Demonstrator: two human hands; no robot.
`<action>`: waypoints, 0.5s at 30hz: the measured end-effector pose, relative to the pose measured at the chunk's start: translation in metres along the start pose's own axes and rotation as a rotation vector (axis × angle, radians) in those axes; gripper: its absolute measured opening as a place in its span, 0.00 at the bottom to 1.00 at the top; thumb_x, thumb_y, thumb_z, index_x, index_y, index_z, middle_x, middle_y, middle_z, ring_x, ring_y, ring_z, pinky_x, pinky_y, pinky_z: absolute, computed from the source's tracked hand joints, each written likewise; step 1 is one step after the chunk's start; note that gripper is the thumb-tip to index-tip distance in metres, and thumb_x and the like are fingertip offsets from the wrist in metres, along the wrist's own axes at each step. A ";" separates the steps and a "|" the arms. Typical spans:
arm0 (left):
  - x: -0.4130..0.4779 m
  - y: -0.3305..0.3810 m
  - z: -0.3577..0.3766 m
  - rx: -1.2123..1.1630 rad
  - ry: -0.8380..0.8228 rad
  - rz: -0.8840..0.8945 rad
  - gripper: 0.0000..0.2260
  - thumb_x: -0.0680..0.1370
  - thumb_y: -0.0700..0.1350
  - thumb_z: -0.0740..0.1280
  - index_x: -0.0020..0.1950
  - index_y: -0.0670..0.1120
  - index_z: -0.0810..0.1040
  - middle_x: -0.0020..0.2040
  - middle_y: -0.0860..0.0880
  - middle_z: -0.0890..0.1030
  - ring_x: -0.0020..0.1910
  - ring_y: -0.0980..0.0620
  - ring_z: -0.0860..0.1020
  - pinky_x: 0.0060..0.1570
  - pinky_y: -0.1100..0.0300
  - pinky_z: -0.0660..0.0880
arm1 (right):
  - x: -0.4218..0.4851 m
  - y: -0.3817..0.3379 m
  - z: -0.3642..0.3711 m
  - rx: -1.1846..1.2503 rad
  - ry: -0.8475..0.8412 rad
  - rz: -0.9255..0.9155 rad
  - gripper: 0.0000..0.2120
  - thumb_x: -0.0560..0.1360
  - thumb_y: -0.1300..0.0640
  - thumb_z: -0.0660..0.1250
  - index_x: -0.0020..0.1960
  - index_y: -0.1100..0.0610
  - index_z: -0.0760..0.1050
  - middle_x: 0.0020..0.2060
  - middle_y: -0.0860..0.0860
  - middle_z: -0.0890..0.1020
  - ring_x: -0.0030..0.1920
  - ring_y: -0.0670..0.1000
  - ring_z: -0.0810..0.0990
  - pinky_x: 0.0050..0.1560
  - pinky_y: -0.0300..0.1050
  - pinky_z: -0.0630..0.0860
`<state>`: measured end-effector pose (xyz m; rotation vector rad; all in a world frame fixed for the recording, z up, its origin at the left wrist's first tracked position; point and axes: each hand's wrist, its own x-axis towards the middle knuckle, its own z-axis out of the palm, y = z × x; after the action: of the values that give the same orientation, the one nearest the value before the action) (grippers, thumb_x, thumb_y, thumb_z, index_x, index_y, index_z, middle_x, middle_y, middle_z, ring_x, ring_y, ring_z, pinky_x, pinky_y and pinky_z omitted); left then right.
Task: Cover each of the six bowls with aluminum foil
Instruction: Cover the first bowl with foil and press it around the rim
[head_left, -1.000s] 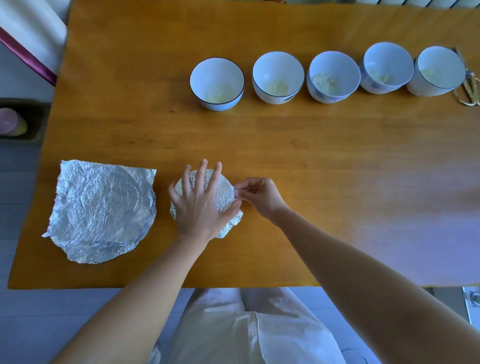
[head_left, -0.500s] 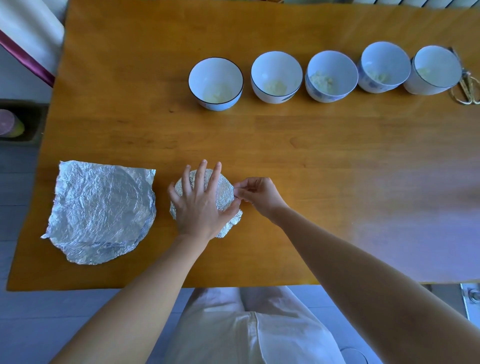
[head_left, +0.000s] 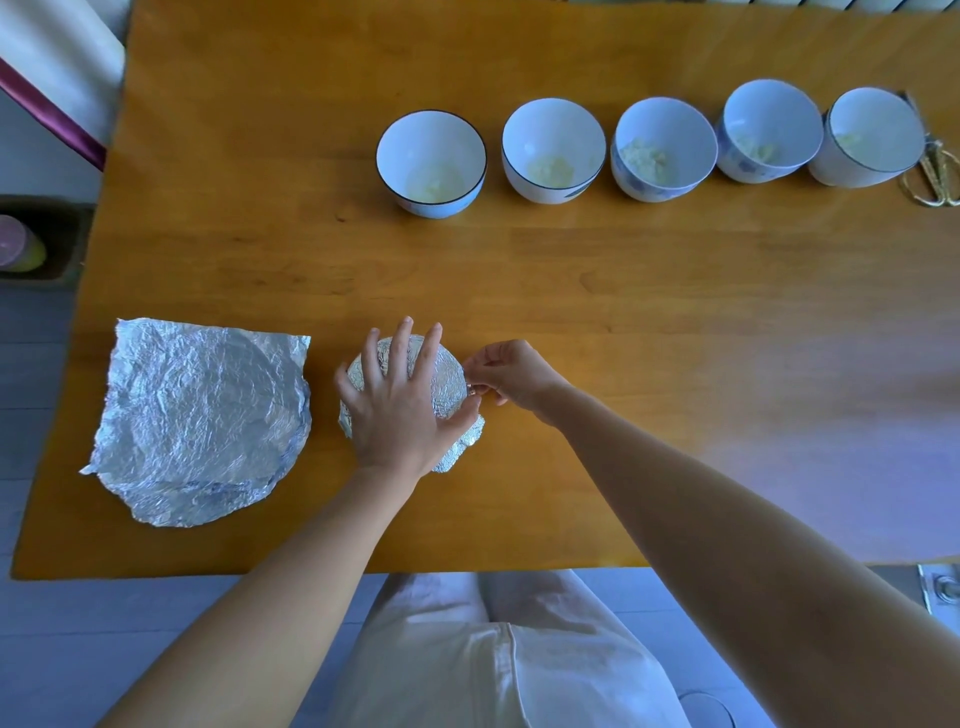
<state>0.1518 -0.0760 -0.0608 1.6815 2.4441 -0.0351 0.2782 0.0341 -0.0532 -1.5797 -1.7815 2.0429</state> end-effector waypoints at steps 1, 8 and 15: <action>0.000 0.000 0.000 -0.001 0.005 -0.002 0.40 0.74 0.75 0.47 0.80 0.56 0.57 0.80 0.49 0.60 0.77 0.40 0.59 0.64 0.37 0.60 | 0.001 0.000 0.002 0.012 0.012 0.012 0.03 0.76 0.62 0.67 0.46 0.60 0.80 0.32 0.51 0.79 0.37 0.51 0.75 0.33 0.38 0.71; 0.000 0.002 0.001 -0.011 0.009 -0.039 0.39 0.74 0.75 0.48 0.80 0.56 0.57 0.80 0.50 0.60 0.76 0.41 0.59 0.63 0.38 0.61 | 0.004 0.001 0.004 -0.062 0.172 -0.033 0.04 0.72 0.62 0.71 0.45 0.60 0.83 0.36 0.48 0.83 0.36 0.44 0.79 0.33 0.35 0.72; 0.001 0.007 -0.002 -0.045 0.010 -0.118 0.45 0.70 0.79 0.39 0.80 0.55 0.57 0.79 0.49 0.61 0.76 0.40 0.59 0.62 0.36 0.61 | -0.006 0.007 0.002 0.111 0.016 -0.061 0.10 0.77 0.56 0.68 0.47 0.62 0.83 0.36 0.53 0.81 0.38 0.48 0.75 0.40 0.40 0.72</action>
<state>0.1579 -0.0723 -0.0584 1.5210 2.5295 0.0136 0.2833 0.0266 -0.0547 -1.4890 -1.6574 2.0572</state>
